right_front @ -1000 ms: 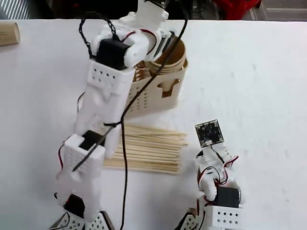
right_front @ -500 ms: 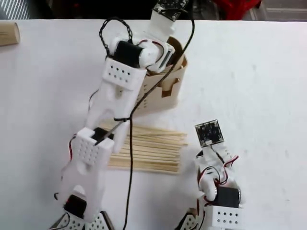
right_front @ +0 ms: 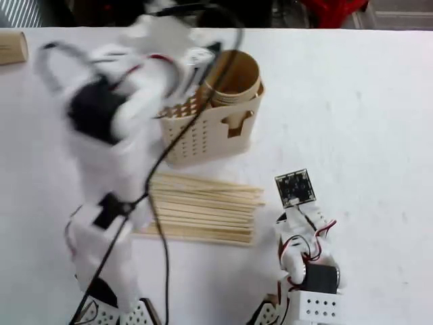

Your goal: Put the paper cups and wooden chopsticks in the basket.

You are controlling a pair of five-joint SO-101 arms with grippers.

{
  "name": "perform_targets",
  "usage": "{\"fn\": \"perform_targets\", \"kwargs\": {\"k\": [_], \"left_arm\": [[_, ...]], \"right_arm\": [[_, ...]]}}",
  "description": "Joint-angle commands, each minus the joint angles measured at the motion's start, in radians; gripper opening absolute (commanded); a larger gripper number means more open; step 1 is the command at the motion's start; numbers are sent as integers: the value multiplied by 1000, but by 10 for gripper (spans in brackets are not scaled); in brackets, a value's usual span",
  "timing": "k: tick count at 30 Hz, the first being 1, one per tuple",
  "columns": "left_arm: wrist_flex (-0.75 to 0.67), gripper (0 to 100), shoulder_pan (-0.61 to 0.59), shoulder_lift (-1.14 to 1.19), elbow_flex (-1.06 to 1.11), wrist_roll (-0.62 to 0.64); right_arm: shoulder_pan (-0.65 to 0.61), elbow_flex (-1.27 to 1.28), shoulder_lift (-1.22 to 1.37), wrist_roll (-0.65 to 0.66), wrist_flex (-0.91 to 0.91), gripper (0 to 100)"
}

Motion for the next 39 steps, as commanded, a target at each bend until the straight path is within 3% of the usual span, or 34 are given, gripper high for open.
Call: {"fn": "perform_targets", "kwargs": {"k": [1,5,12,16,20,23,26,34,39], "left_arm": [[5,184,-39,-295,124,-12],[5,184,-42,-641,522,-12],[-64,184,-45,-1325,1663,-21],[-256,185,-162,-1710,2236,-23],[-509,186,-343,-2083,2636,-31],[-623,185,-421,-2255,2845,-183],[-713,185,-430,-2195,2977,-304],[-847,185,-424,-2221,3280,-318],[-845,185,-424,-2221,3277,-321]], "right_arm": [[7,8,-4,8,5,42],[4,8,-4,8,2,42],[4,8,-4,8,1,42],[1,8,-4,8,4,43],[1,8,-1,8,5,44],[4,8,-1,8,5,44],[8,8,1,8,5,43],[5,8,1,8,5,44],[2,8,2,8,5,45]]}}
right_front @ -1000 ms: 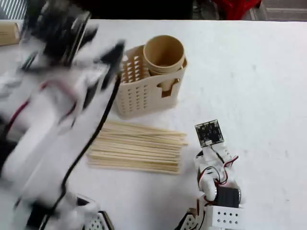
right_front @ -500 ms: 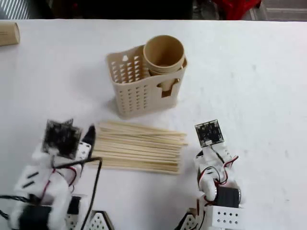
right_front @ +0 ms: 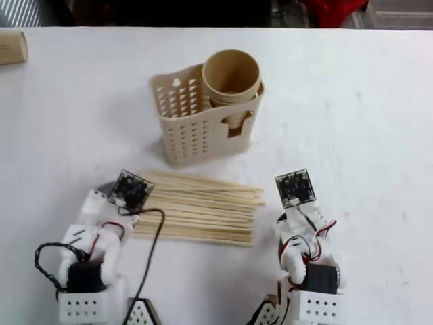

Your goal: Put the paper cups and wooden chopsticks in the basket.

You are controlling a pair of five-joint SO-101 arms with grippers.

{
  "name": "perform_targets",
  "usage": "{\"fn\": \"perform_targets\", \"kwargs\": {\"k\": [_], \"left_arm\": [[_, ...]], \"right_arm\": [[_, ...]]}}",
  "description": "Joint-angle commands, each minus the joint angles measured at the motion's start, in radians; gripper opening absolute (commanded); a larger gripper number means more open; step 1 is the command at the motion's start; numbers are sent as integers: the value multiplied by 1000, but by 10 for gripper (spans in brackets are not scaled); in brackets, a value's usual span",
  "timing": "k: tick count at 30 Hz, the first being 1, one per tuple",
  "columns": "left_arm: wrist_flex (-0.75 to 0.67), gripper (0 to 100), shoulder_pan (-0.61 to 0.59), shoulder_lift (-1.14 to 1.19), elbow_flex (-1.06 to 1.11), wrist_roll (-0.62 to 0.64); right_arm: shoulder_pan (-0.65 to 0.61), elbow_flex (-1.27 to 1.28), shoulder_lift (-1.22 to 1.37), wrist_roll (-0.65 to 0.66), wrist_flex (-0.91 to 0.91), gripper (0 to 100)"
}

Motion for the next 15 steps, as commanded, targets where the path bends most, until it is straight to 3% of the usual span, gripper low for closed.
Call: {"fn": "perform_targets", "kwargs": {"k": [1,9,15], "left_arm": [[-12,185,-5,-2,2,-11],[180,185,-8,-2,2,-14],[213,185,-5,-2,2,-14]], "right_arm": [[2,8,2,8,5,45],[-16,8,1,8,-1,45],[7,8,-1,8,5,42]]}}
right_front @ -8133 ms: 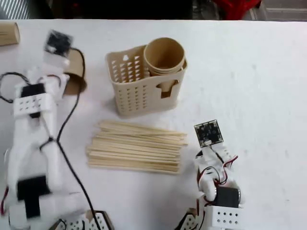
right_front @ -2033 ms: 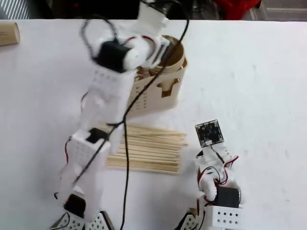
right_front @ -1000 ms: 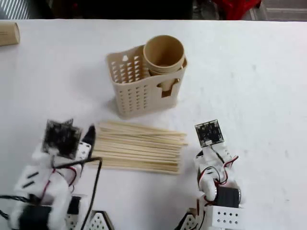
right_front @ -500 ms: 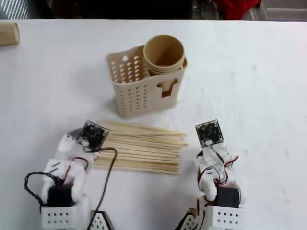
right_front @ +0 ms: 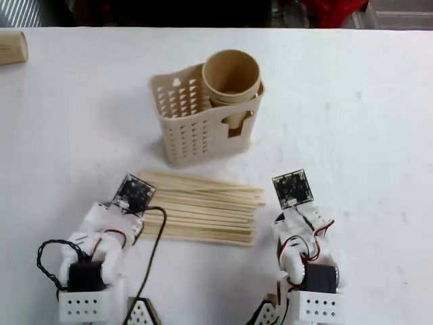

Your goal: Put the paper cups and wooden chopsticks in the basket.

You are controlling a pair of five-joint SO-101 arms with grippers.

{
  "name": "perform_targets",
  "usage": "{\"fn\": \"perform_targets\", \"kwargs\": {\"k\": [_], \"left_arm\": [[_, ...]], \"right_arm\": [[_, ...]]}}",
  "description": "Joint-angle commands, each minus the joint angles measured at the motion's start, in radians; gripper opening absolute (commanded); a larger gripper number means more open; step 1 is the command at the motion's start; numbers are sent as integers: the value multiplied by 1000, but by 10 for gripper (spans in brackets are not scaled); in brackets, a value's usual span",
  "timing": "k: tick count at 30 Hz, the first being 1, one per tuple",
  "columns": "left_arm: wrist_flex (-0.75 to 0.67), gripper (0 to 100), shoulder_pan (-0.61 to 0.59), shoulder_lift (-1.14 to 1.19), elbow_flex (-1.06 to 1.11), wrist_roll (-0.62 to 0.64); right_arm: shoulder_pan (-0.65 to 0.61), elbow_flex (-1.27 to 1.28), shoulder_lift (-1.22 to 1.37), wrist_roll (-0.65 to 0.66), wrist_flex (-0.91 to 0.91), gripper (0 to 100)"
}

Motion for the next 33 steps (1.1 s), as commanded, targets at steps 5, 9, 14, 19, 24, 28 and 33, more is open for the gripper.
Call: {"fn": "perform_targets", "kwargs": {"k": [5,9,14,19,24,28,33], "left_arm": [[9,185,-2,-10,0,-11],[9,185,-7,-10,0,-9],[9,185,-5,-10,0,-9],[9,185,-2,-10,0,-9],[9,185,-2,-10,0,-9],[9,185,-5,-10,0,-9],[9,185,-4,-10,0,-9]], "right_arm": [[21,8,2,8,24,41],[22,8,2,8,27,41],[48,8,4,8,47,45],[62,8,-2,8,117,42],[133,8,-4,8,150,42],[177,8,-4,5,150,42],[180,8,-4,5,150,42]]}}
